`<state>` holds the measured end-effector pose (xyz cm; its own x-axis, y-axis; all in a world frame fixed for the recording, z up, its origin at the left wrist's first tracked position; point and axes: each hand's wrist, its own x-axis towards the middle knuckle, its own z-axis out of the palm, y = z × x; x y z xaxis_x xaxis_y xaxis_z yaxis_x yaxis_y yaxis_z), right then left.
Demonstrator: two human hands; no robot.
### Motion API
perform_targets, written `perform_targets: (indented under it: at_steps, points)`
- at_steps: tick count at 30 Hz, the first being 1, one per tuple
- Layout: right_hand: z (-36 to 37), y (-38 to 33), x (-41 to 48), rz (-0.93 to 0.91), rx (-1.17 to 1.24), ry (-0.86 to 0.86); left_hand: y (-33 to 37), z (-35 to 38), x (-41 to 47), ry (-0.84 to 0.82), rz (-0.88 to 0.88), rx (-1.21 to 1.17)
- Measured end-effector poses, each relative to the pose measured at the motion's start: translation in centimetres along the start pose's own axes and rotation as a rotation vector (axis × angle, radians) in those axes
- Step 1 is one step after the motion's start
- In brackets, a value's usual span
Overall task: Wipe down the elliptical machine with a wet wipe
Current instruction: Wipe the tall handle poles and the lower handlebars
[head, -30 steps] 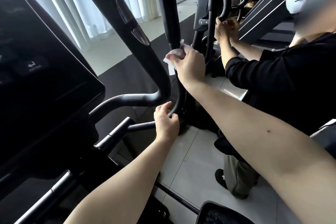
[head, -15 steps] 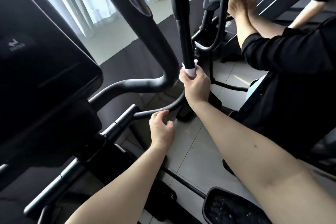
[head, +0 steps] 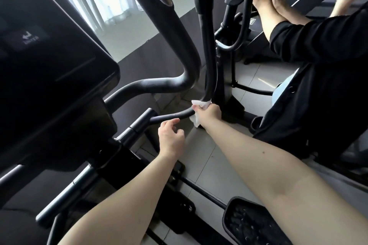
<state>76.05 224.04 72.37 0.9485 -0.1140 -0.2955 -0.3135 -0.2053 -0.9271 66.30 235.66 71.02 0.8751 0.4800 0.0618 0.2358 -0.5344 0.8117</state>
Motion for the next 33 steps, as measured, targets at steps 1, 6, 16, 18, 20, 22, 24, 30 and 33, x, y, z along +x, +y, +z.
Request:
perform_targets:
  at_steps: [1, 6, 16, 18, 20, 22, 24, 30, 33]
  points:
    - [-0.6, 0.3, -0.3, 0.002, -0.066, -0.016, 0.2, -0.1, 0.0, 0.0, 0.001, -0.002]
    - [-3.4, -0.5, -2.3, -0.075, -0.261, 0.002, 0.9, 0.2, -0.2, -0.017, -0.015, -0.033]
    - [-4.7, -4.0, -1.4, -1.31, -0.689, 0.069, -0.2, -0.5, -1.2, -0.007, -0.057, 0.005]
    - [-3.9, -2.5, 1.1, -1.398, -1.307, 0.225, -0.4, -1.0, -1.1, -0.01, -0.068, 0.01]
    - [-3.5, -0.8, 1.7, -1.254, -1.813, 0.198, -0.6, -1.3, -0.8, -0.013, -0.079, 0.014]
    - [-2.6, 0.1, 1.6, -1.191, -1.899, 0.176, -0.9, -1.6, -0.6, -0.014, -0.089, 0.019]
    - [-1.3, 0.8, 1.1, -1.198, -1.901, 0.182, -1.4, -2.0, -0.5, -0.015, -0.094, 0.017]
    - [5.6, 4.1, 1.4, -1.063, -1.721, -0.117, -3.3, -3.9, -0.5, 0.012, -0.099, 0.016]
    - [10.3, 5.1, 2.0, -0.901, -1.525, -0.304, -4.0, -5.0, -0.1, 0.048, -0.082, 0.015]
